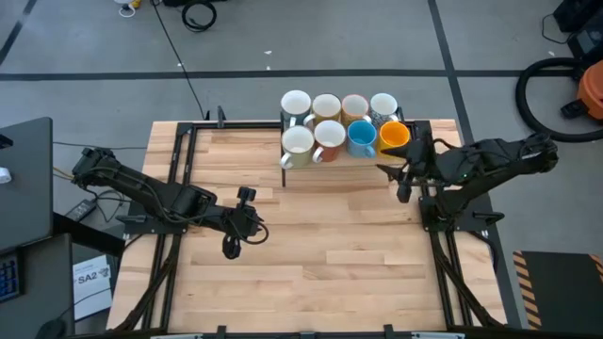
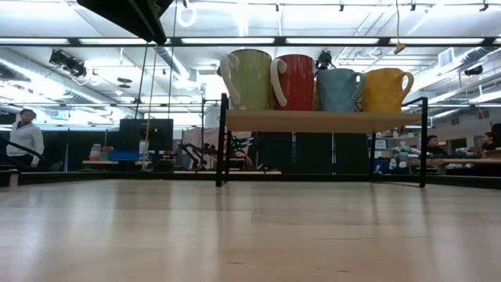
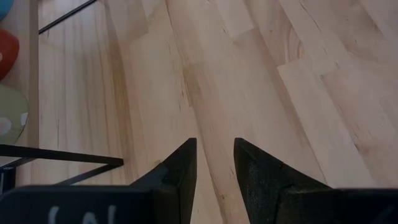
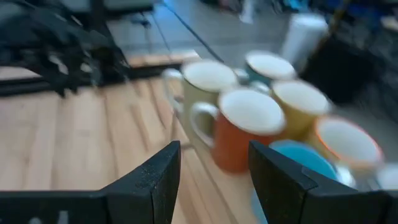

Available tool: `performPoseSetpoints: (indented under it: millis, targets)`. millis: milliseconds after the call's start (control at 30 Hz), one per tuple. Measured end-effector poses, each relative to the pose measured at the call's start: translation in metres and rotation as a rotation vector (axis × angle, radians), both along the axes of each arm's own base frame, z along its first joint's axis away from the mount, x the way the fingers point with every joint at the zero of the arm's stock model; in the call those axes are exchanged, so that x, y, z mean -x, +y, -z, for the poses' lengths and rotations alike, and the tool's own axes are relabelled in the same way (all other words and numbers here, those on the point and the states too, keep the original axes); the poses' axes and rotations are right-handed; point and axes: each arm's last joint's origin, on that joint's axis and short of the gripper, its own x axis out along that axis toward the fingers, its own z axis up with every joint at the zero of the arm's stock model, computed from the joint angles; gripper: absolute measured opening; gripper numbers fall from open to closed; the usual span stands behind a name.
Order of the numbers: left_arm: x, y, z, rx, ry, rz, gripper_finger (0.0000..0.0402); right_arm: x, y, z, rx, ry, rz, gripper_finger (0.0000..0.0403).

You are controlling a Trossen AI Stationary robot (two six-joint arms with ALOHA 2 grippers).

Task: Place coffee mugs
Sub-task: Return to Home Position

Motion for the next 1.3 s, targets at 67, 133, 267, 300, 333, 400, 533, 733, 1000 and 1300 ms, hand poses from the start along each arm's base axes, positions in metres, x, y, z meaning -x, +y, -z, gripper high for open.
performPoseSetpoints:
  millis: [67,133,267,300,333,400,533,733,1000,1300]
  targets:
    - [0.000,0.000,0.000,0.000,0.000,0.000,0.0114,-0.004,0.002,0.004,0.030,-0.046,-0.057,0.0192]
    - [0.000,0.000,0.000,0.000,0.000,0.001,0.0114,-0.008,0.005,0.012,0.038,-0.074,-0.150,0.0192]
    - [0.000,0.000,0.000,0.000,0.000,0.000,0.0114,-0.009,0.009,0.036,0.020,-0.125,-0.299,0.0192]
    - [0.000,0.000,0.000,0.000,0.000,0.000,0.0114,-0.008,0.010,0.042,0.015,-0.139,-0.313,0.0192]
    - [0.000,0.000,0.000,0.000,0.000,0.000,0.0114,-0.007,0.009,0.048,0.012,-0.156,-0.316,0.0192]
    - [0.000,0.000,0.000,0.000,0.000,0.000,0.0114,-0.003,0.008,0.061,0.008,-0.182,-0.312,0.0192]
    - [0.000,0.000,0.000,0.000,0.000,0.000,0.0114,0.006,0.003,0.086,-0.008,-0.232,-0.296,0.0192]
    - [0.000,0.000,0.000,0.000,-0.001,0.000,0.0114,0.021,-0.003,0.112,-0.039,-0.326,-0.279,0.0192]
    - [0.000,0.000,0.000,0.000,-0.001,0.000,0.0114,0.039,-0.011,0.125,-0.046,-0.450,-0.265,0.0192]
    - [0.000,0.000,0.000,0.000,-0.001,0.000,0.0114,0.050,-0.014,0.138,-0.003,-0.529,-0.271,0.0192]
